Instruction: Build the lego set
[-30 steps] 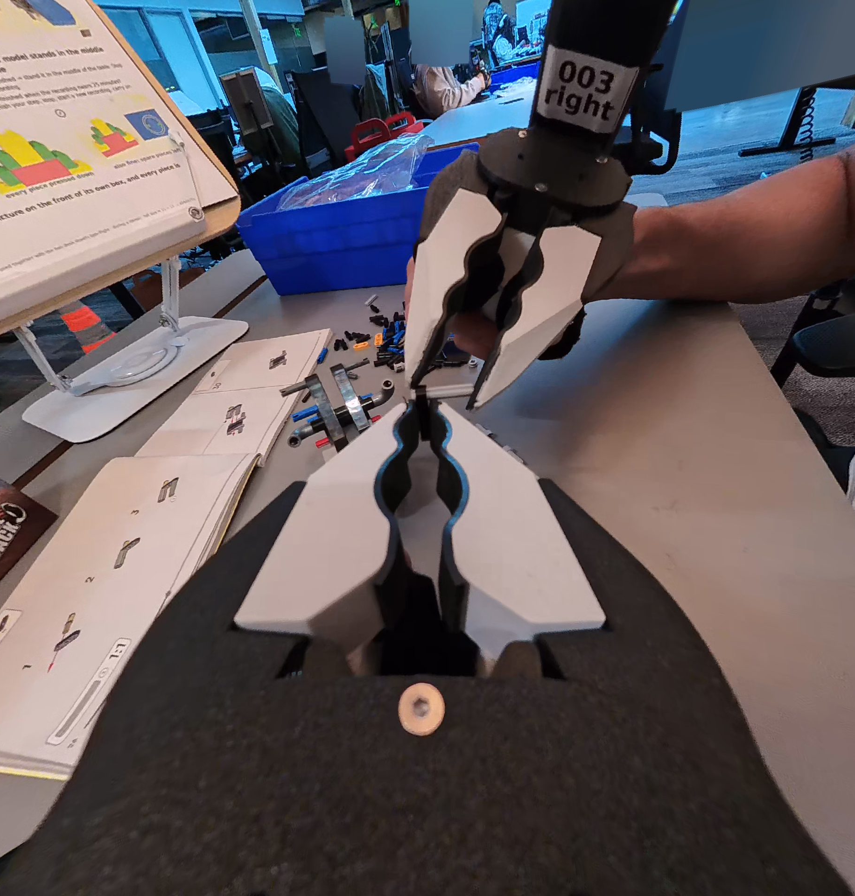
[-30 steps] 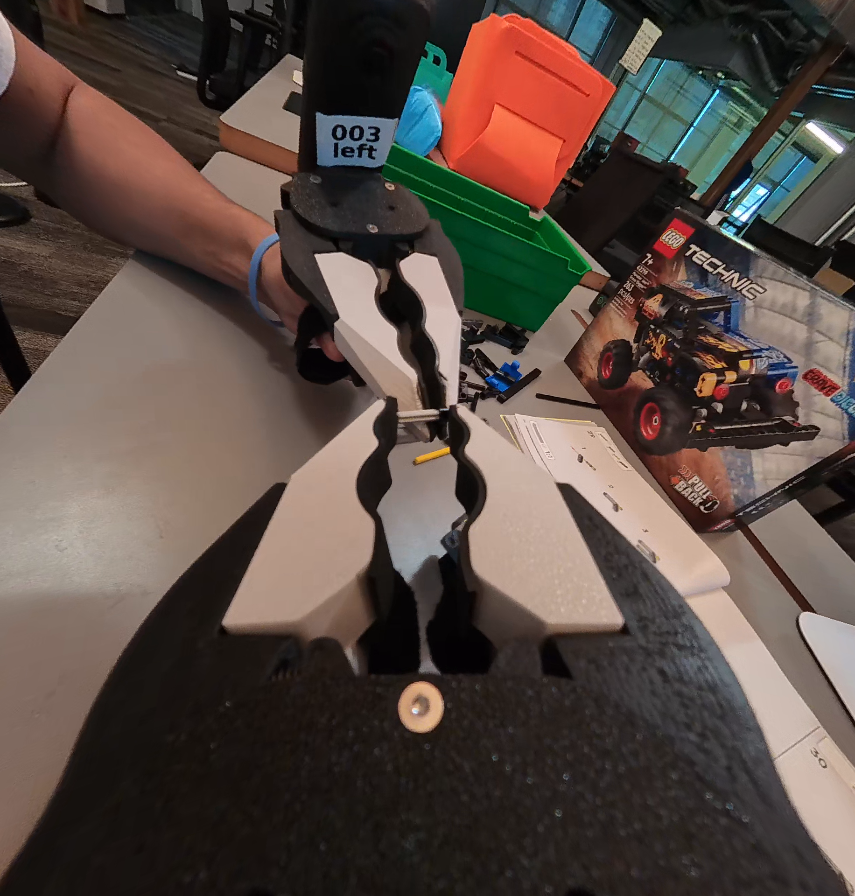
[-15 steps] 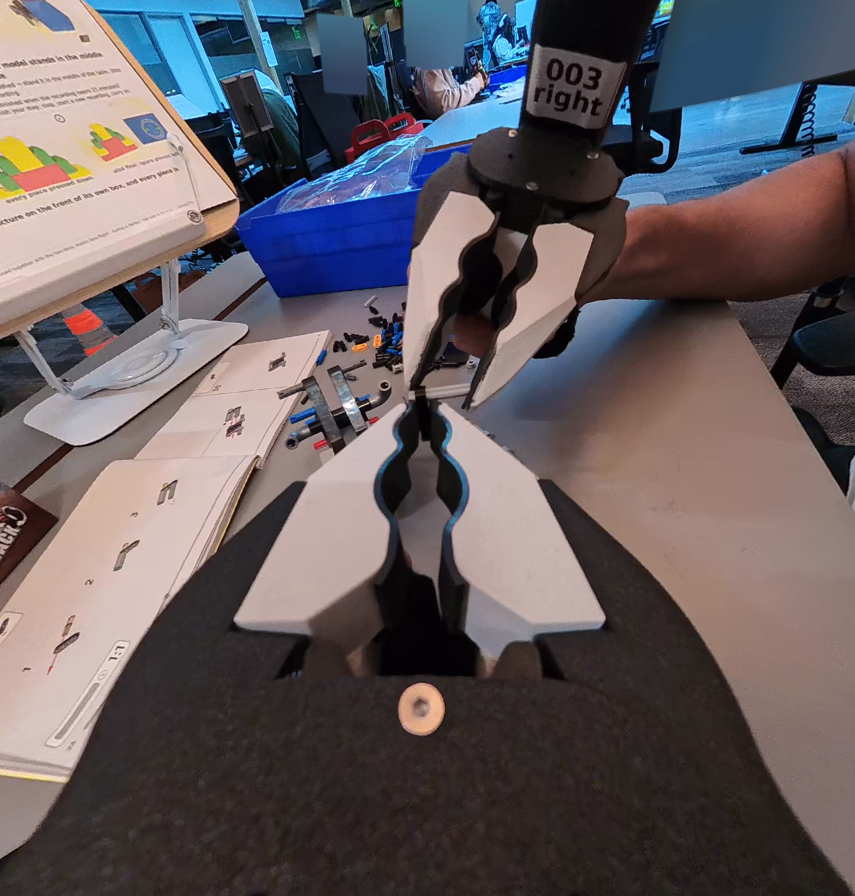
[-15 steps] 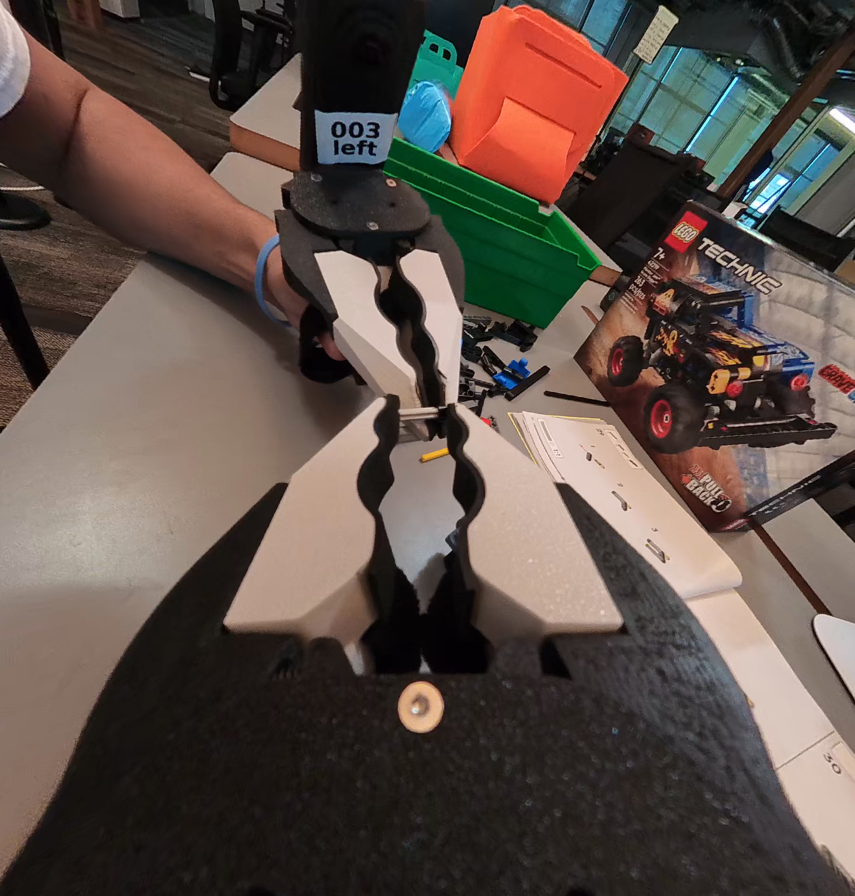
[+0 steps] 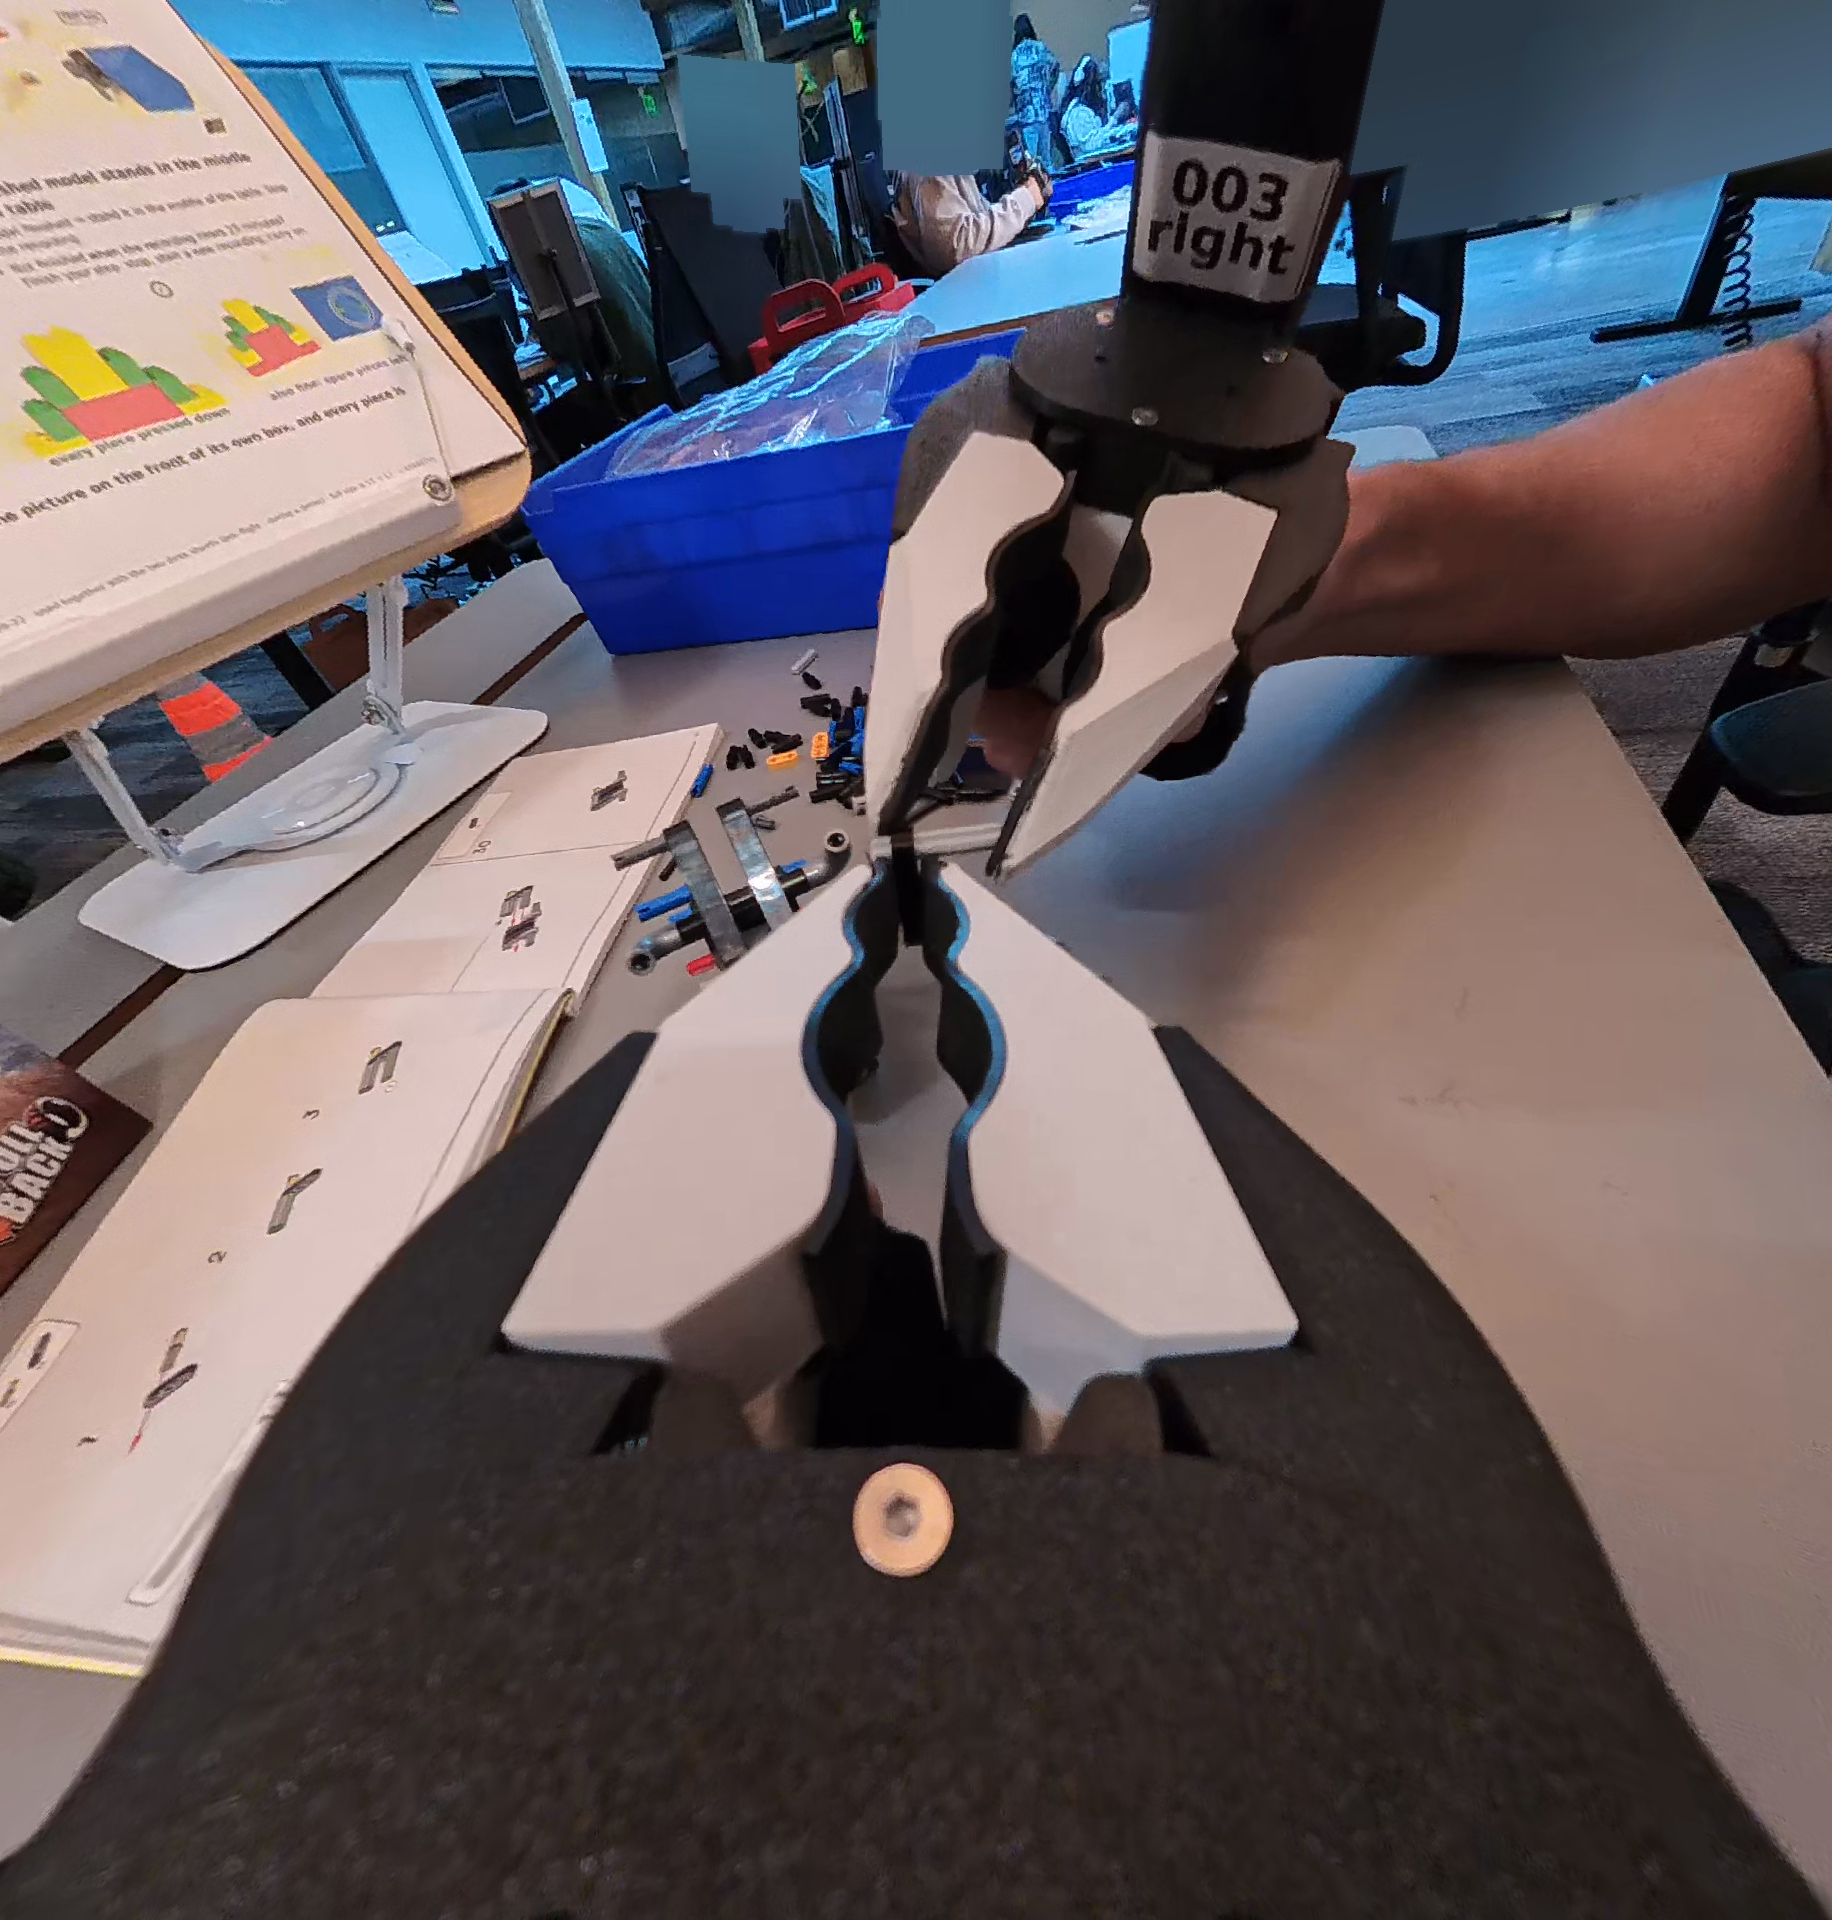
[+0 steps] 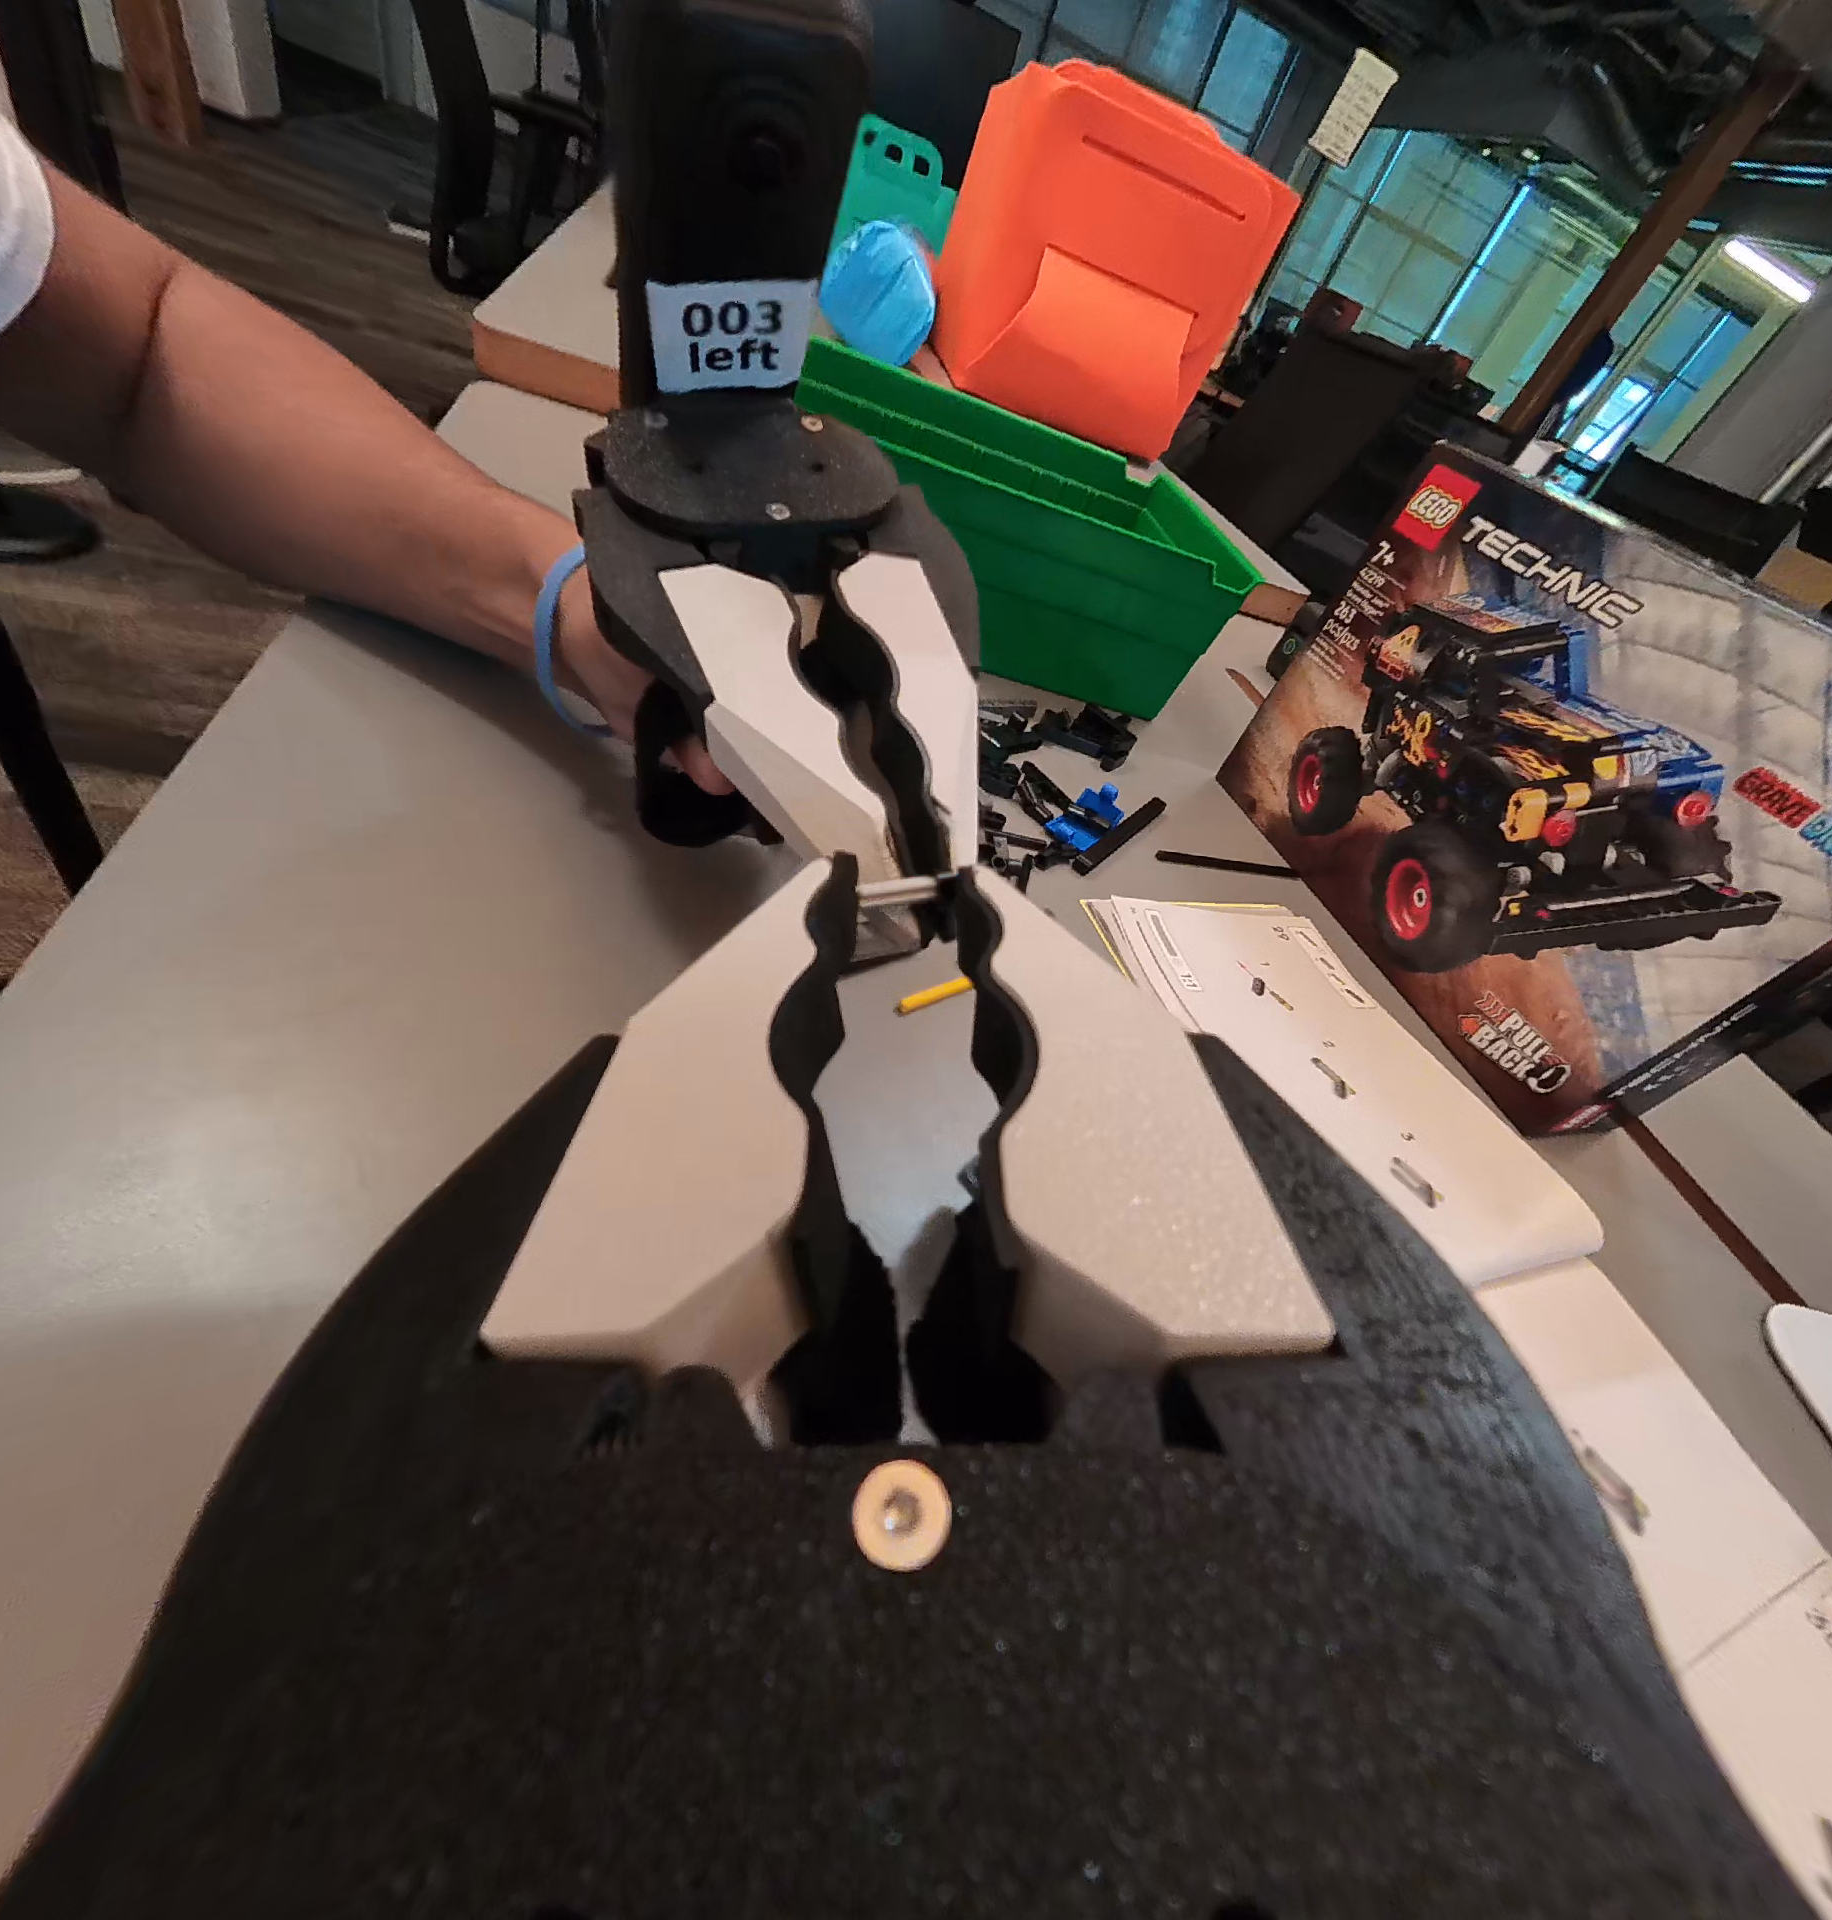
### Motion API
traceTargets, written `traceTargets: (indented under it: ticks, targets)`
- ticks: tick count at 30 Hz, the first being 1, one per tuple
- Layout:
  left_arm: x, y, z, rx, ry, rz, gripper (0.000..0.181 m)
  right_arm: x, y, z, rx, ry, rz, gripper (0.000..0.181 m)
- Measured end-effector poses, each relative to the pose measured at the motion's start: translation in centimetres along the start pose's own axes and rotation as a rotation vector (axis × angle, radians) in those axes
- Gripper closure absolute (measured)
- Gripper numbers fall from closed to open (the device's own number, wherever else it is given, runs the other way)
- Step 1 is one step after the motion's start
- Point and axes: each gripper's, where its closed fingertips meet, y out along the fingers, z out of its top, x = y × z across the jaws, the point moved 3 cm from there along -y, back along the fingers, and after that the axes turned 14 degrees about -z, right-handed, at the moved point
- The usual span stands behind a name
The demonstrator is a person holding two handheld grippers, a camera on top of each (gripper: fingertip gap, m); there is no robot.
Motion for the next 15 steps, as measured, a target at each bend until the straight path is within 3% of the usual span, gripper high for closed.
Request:
traceTargets:
  ticks: [3, 7, 12, 15]
  targets:
    - [-0.3, -0.2, -0.1, -0.036, 0.077, 0.036, 0.180, 0.7, -0.6, 0.5, 0.019, 0.068, -0.009, 0.164]
    - [-0.6, -0.5, -0.2, -0.088, 0.162, 0.086, 0.180, 3.5, -2.0, 1.5, 0.069, 0.331, -0.003, 0.163]
    - [-0.8, -0.3, -1.0, -0.146, 0.228, 0.136, 0.180, 6.4, -2.0, -0.4, 0.005, 0.528, -0.060, 0.159]
    - [-1.3, -0.4, -1.1, -0.132, 0.200, 0.158, 0.180, 8.4, -2.0, -2.3, -0.077, 0.556, -0.193, 0.159]
